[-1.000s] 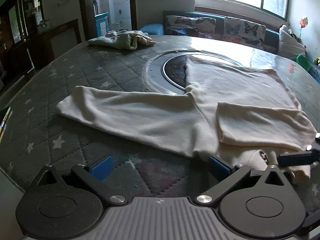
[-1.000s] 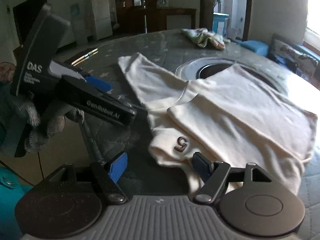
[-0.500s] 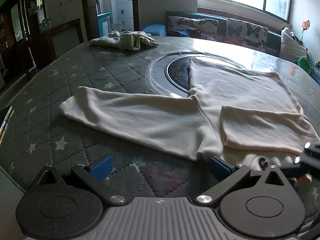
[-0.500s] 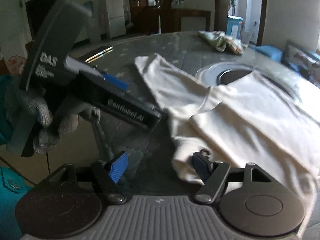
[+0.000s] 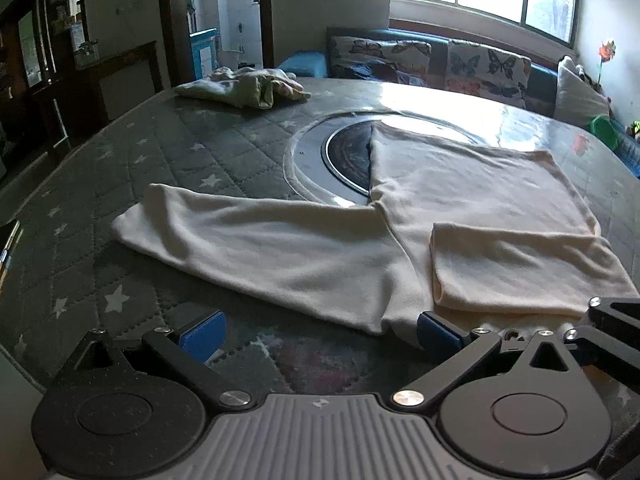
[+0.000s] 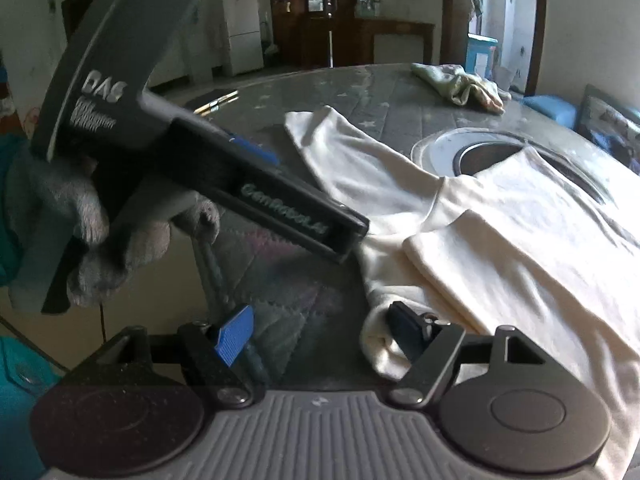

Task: Fold clothes
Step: 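Move the open left gripper to the cuff of the unfolded sleeve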

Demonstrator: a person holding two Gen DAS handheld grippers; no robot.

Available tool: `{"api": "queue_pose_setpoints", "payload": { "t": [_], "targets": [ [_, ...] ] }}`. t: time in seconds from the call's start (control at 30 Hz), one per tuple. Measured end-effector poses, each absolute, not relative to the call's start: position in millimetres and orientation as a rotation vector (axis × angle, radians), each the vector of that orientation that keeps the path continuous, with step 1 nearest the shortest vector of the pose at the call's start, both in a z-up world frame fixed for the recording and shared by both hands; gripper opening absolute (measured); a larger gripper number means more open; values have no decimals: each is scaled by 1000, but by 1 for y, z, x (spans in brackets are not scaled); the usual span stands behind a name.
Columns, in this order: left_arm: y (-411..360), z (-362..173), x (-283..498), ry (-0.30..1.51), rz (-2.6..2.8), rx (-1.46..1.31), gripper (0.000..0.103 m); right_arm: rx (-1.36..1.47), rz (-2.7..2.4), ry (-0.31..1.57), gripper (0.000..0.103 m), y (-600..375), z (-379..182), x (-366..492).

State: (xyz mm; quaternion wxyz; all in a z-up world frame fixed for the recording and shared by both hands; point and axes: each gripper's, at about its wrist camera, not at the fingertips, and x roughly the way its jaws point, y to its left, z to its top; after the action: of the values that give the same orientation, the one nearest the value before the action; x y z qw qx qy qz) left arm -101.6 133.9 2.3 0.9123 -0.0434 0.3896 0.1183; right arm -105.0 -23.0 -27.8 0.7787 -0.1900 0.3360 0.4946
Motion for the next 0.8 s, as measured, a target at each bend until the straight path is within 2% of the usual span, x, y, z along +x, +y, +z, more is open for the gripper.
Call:
{"api": "queue_pose_setpoints", "payload": {
  "t": [0.27,0.5,0.8],
  "targets": [
    [138,-6,-98,829,247,-105,103,-353,1034,708,77,-45,-9,-101],
    [149,-5,-99,821,243,-140,103,-327,1000,784,77,-60,-23,-95],
    [196,12,-106,707,318,-215,101,-254,926,758,77,-84,-4,-81]
  ]
}}
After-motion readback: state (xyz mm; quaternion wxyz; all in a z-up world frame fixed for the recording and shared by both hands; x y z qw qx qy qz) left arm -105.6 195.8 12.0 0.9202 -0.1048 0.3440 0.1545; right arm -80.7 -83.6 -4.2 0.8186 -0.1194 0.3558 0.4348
